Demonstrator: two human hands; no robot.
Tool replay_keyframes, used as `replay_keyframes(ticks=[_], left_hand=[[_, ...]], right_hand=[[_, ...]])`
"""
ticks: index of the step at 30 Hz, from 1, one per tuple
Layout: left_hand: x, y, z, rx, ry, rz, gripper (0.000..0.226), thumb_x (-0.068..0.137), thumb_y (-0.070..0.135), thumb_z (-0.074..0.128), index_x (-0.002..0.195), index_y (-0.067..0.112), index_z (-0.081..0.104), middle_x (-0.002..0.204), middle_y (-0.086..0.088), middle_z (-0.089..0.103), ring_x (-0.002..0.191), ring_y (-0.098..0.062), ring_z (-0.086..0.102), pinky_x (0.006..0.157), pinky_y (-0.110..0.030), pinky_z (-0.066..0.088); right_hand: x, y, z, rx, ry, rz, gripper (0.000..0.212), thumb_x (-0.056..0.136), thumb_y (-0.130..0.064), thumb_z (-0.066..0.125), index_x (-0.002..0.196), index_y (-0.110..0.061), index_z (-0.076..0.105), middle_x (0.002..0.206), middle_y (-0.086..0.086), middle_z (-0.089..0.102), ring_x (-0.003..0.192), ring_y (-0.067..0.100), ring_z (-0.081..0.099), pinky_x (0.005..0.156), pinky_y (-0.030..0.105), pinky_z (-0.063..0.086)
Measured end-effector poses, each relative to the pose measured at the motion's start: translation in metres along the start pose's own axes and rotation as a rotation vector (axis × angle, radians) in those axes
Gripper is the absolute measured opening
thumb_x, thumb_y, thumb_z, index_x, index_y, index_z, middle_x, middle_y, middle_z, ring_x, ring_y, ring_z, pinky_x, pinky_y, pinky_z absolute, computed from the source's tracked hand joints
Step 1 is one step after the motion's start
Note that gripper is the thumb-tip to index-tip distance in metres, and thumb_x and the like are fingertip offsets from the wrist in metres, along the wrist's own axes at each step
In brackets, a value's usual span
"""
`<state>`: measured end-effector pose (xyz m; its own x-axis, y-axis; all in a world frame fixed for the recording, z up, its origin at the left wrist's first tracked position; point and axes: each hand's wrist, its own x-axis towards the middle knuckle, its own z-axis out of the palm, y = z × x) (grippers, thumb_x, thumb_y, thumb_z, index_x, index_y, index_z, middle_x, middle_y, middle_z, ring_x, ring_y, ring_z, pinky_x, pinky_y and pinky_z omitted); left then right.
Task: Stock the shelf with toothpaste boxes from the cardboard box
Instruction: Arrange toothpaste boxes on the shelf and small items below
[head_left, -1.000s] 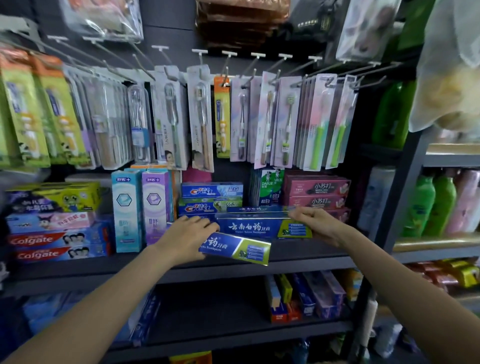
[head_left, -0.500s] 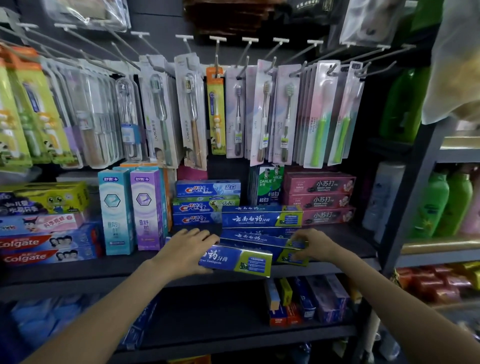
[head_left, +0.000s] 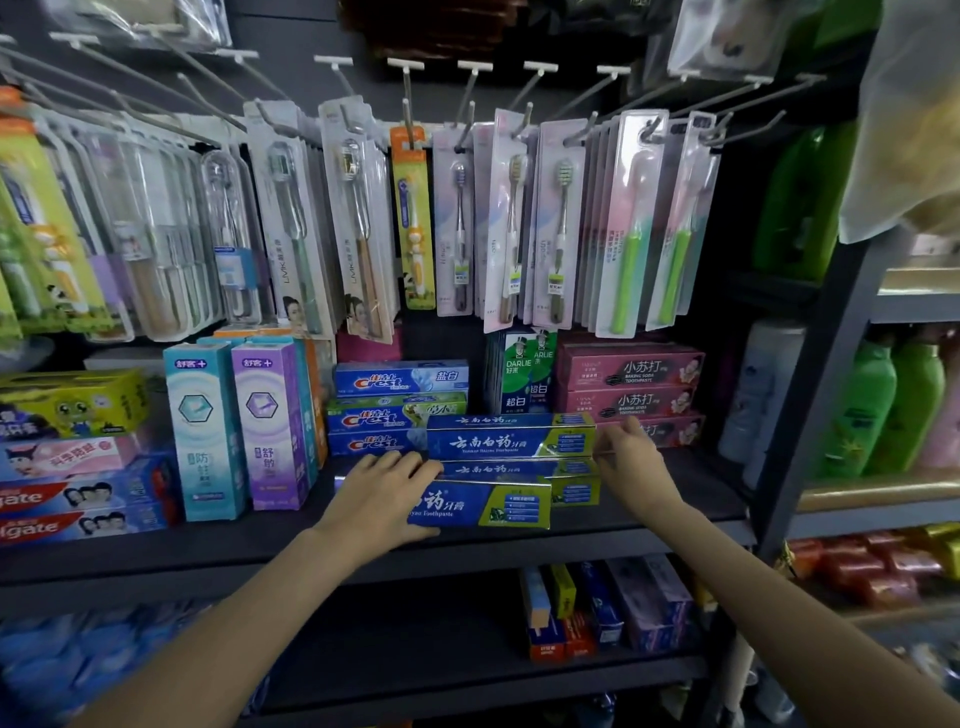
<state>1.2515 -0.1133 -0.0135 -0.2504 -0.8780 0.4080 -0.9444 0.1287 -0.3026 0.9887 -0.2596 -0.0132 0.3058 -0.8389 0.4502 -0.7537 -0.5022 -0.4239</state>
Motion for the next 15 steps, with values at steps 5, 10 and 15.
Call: replay_keyframes(ticks=[5,10,15], left_hand=[[0.019,0.013,-0.003,0.015,0.081,-0.096,0.077,0.036,0.065,0.082,0.096,0.02,0.067,0.08,0.006,0.067,0.07,-0.014,0.067,0.059,-0.028,0.054],[0.044,0.026,-0.021,-0.009,0.109,-0.137,0.08,0.057,0.056,0.079,0.124,0.018,0.054,0.112,-0.001,0.061,0.105,-0.023,0.059,0.093,-0.038,0.045],[0.04,0.013,-0.014,-0.532,-0.035,-0.556,0.098,0.072,0.052,0.07,0.146,0.025,0.012,0.15,-0.004,0.016,0.138,-0.028,0.017,0.113,-0.044,0.019]], right_hand=[[-0.003,-0.031,-0.021,0.444,-0.537,-0.02,0.046,0.086,-0.037,0.063,0.126,-0.02,0.046,0.111,-0.008,0.053,0.073,0.018,0.065,0.052,0.021,0.049],[0.005,-0.019,-0.024,0.413,-0.489,-0.114,0.048,0.078,-0.019,0.074,0.117,-0.017,0.048,0.095,-0.004,0.063,0.06,0.005,0.063,0.052,0.016,0.05],[0.019,0.006,-0.035,0.444,-0.468,-0.105,0.037,0.08,-0.009,0.071,0.109,-0.017,0.049,0.088,0.0,0.066,0.059,0.003,0.062,0.052,0.018,0.05]])
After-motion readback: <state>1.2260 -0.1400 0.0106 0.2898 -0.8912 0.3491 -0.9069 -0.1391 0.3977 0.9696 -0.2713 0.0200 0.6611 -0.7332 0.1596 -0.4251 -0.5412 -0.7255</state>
